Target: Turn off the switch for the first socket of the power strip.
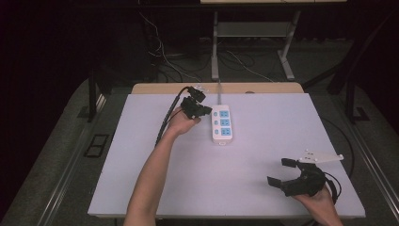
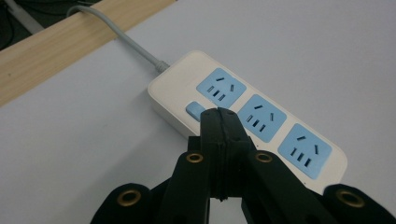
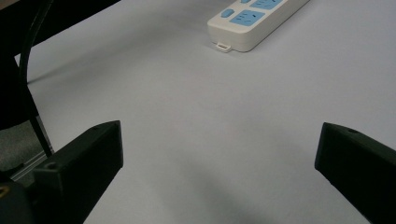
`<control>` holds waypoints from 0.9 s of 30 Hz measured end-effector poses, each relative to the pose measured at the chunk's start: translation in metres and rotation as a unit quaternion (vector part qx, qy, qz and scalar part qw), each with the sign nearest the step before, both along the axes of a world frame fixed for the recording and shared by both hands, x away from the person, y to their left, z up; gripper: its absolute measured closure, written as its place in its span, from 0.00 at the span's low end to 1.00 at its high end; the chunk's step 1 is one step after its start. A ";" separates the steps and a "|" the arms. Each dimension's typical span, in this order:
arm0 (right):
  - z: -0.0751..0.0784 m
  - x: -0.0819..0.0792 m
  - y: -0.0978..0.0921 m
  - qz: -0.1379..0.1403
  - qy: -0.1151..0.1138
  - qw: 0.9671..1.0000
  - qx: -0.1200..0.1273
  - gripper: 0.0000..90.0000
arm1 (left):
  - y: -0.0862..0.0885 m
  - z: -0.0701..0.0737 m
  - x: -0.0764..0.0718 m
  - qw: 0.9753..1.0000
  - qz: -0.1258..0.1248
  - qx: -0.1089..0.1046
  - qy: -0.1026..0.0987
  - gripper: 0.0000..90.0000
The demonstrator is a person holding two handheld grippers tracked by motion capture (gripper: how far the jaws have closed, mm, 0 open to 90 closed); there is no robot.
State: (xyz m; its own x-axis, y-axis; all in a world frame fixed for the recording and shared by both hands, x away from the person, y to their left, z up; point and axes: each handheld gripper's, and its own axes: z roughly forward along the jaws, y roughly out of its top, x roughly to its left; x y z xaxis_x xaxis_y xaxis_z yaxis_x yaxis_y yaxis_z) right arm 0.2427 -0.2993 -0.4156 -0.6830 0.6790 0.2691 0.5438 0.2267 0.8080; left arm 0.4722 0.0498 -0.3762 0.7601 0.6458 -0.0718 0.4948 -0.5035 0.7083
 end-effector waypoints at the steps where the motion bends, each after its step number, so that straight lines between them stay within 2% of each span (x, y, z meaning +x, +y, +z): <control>1: 0.000 0.000 0.000 0.000 0.000 1.000 0.000 0.01 | 0.002 0.002 -0.002 1.000 0.001 -0.002 -0.001 0.99; 7: 0.000 0.001 0.000 0.000 0.001 1.000 0.001 0.01 | 0.015 0.020 -0.012 1.000 -0.001 -0.017 -0.013 0.99; 10: -0.001 0.001 0.000 -0.001 0.002 1.000 0.002 0.01 | 0.022 0.026 -0.018 1.000 -0.002 -0.025 -0.017 0.90; 19: 0.000 0.001 0.001 0.000 0.002 1.000 0.004 0.01 | 0.041 0.037 -0.037 0.999 -0.006 -0.045 -0.021 0.73; 21: 0.000 0.001 0.001 0.000 0.002 1.000 0.004 0.01 | 0.045 0.040 -0.040 0.998 -0.010 -0.052 -0.020 0.65; 22: 0.000 0.001 0.001 -0.001 0.001 1.000 0.005 0.01 | 0.047 0.042 -0.043 0.998 -0.010 -0.057 -0.018 0.51; 23: 0.000 0.001 0.001 -0.001 0.002 1.000 0.005 0.01 | 0.049 0.043 -0.045 0.998 -0.011 -0.061 -0.017 0.43; 24: 0.000 0.001 0.001 -0.001 0.002 1.000 0.005 0.01 | 0.051 0.044 -0.048 0.998 -0.014 -0.066 -0.017 0.43; 25: 0.000 0.001 0.001 -0.001 0.002 1.000 0.005 0.01 | 0.054 0.044 -0.051 0.997 -0.015 -0.073 -0.017 0.27; 26: 0.000 0.001 0.001 -0.001 0.002 1.000 0.005 0.01 | 0.056 0.045 -0.054 0.997 -0.015 -0.080 -0.016 0.27; 27: -0.001 0.001 0.001 0.000 0.002 1.000 0.005 0.01 | 0.057 0.045 -0.056 0.996 -0.015 -0.082 -0.012 0.20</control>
